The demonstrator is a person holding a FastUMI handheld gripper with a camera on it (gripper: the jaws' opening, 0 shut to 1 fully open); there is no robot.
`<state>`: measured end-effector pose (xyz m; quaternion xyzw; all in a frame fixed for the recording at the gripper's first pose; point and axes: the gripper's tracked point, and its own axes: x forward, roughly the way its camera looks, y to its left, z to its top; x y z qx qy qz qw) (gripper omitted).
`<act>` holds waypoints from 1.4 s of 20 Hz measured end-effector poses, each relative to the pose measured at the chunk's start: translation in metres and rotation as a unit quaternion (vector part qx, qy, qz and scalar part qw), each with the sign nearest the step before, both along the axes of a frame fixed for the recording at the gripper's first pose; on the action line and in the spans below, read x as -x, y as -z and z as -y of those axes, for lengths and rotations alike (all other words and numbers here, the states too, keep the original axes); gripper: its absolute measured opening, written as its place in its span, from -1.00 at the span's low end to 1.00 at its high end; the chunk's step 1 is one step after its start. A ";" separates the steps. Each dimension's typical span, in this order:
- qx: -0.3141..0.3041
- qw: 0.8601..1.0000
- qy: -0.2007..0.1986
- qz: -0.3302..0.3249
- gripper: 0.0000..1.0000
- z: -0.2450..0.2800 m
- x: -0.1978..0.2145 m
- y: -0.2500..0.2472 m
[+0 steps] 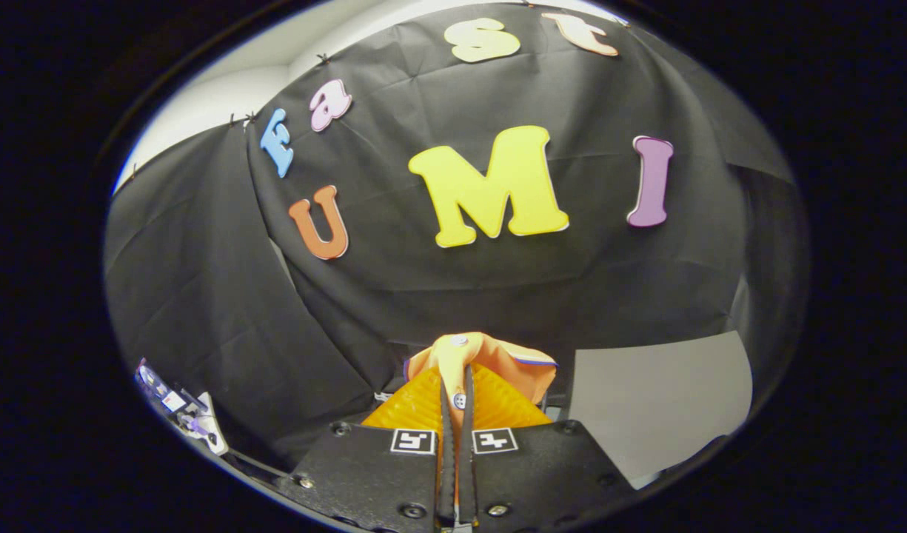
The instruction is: Put the clothes into the washing machine and then close the washing machine lid.
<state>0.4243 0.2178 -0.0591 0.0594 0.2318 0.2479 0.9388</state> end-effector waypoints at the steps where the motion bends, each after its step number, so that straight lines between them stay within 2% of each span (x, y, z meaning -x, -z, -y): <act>1: 0.001 1.000 -0.006 -0.003 -0.89 -0.009 -0.001 0.003; 8: 0.007 0.999 -0.036 -0.025 -0.89 -0.064 -0.014 0.034; 15: 0.024 0.996 -0.045 -0.072 -0.89 -0.104 -0.037 0.095; 28: 0.069 0.979 -0.003 -0.193 -0.89 -0.130 -0.094 0.237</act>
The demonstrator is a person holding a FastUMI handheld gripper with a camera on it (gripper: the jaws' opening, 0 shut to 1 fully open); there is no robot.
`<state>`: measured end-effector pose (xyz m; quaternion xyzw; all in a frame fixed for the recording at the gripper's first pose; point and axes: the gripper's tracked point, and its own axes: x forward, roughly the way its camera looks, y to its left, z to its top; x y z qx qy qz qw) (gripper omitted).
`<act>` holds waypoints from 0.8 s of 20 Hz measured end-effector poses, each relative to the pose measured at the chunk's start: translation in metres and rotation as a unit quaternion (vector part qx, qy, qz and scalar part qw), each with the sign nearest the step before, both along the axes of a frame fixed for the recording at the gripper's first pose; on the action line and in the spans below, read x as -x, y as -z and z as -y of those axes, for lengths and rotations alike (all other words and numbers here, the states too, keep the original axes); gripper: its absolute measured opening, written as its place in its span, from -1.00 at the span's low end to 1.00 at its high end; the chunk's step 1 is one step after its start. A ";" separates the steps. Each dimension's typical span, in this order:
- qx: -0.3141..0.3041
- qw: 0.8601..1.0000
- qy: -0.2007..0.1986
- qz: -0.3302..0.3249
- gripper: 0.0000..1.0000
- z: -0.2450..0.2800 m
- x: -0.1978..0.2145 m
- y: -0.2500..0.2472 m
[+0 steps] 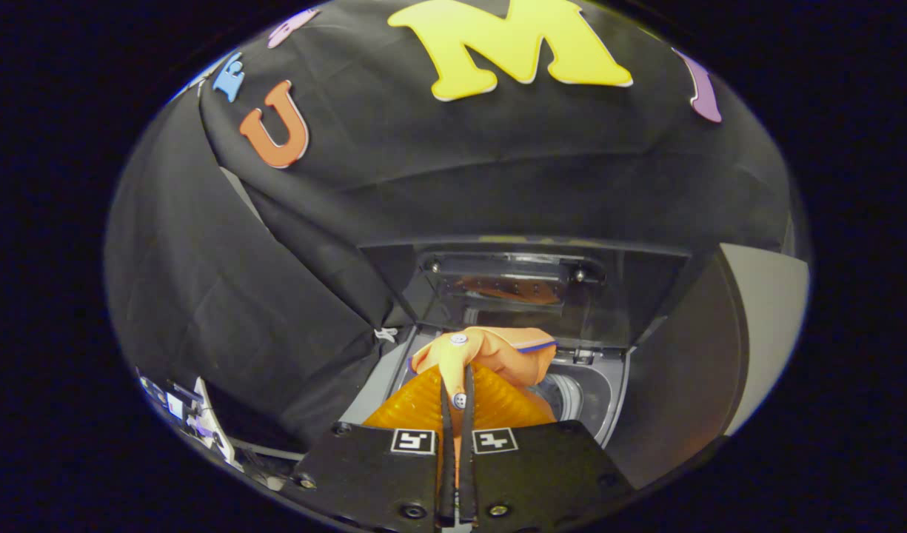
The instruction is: Put the clothes into the washing machine and then close the washing machine lid.
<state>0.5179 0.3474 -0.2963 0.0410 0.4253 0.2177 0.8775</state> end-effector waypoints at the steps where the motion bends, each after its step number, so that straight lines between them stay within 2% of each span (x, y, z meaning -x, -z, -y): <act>1: 0.009 1.000 0.001 -0.003 -0.89 -0.001 -0.005 0.008; 9: 0.050 0.997 0.018 -0.064 -0.89 -0.005 -0.016 0.064; 16: 0.078 0.991 0.036 -0.106 -0.89 0.002 -0.008 0.097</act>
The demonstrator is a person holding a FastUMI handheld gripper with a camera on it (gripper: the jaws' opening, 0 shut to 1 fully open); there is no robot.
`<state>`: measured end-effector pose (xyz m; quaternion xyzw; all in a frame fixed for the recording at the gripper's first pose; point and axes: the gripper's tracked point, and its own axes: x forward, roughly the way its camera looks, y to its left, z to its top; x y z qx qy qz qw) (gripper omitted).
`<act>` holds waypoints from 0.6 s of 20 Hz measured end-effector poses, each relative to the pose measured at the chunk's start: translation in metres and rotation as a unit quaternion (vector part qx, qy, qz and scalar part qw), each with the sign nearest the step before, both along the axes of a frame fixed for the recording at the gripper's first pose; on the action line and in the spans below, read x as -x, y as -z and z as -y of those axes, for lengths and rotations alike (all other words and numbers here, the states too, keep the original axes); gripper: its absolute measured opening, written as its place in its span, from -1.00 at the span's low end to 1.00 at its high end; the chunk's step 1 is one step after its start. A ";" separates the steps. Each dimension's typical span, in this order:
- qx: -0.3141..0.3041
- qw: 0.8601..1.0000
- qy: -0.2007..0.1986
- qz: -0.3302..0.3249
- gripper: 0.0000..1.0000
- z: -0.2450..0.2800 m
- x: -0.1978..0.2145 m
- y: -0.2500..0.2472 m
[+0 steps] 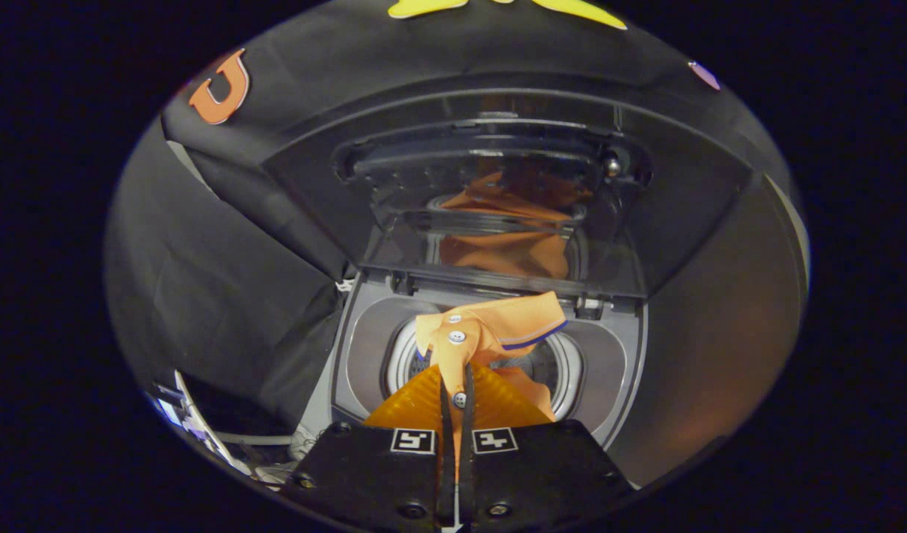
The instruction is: Put the clothes into the washing machine and then close the washing machine lid.
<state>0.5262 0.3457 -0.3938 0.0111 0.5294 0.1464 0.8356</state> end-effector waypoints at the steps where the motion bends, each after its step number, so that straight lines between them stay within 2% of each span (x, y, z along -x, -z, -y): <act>1: 0.008 1.000 0.001 -0.002 -0.89 0.002 0.000 0.002; 4: 0.014 1.000 0.000 0.004 -0.87 0.004 0.000 0.002; 8: 0.005 1.000 0.002 0.004 -0.69 0.003 0.004 0.005; 12: 0.015 1.000 -0.006 0.018 0.45 0.007 0.003 -0.001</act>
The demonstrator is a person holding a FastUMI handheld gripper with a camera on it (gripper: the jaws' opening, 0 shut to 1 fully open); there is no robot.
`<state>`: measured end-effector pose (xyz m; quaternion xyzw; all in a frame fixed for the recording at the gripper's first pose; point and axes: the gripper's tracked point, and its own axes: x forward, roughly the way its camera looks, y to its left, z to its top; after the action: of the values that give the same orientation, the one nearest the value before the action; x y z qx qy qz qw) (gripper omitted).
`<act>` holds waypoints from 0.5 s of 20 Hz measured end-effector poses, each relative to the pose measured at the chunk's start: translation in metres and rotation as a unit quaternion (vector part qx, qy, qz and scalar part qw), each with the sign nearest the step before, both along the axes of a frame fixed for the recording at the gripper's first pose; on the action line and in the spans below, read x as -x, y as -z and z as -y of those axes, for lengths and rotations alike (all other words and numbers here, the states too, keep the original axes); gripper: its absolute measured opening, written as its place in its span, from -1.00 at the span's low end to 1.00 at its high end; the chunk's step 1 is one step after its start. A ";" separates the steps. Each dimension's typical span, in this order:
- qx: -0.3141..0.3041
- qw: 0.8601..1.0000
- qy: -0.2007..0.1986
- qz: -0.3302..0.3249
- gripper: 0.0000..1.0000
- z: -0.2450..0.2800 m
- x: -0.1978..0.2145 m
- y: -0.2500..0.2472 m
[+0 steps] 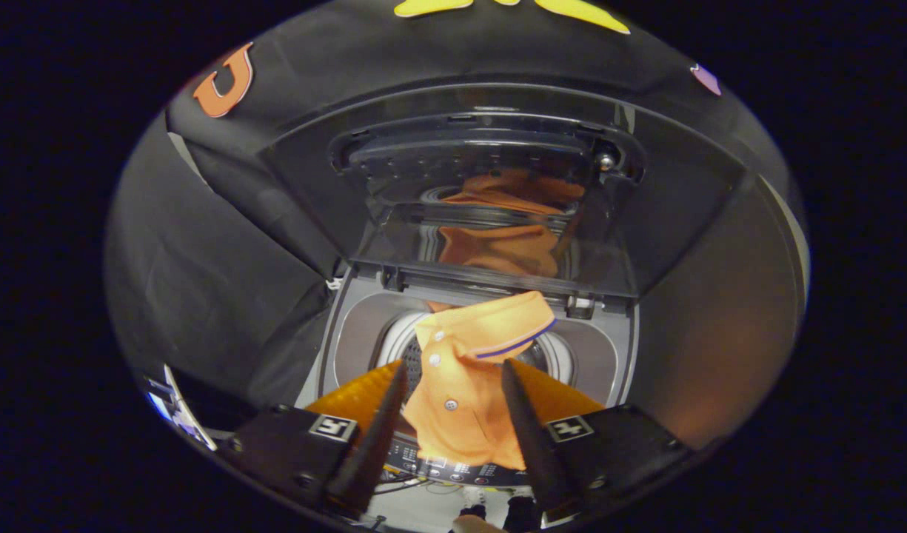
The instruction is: Put the clothes into the washing machine and then close the washing machine lid.
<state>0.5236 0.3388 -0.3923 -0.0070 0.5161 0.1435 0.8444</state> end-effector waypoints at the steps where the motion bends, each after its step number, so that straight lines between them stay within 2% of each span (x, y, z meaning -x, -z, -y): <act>1: 0.000 1.000 0.003 -0.003 0.74 0.002 0.002 -0.001; 10: 0.008 1.000 0.016 0.017 0.74 0.019 0.003 -0.007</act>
<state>0.5204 0.3202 -0.3850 -0.0081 0.5024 0.1260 0.8554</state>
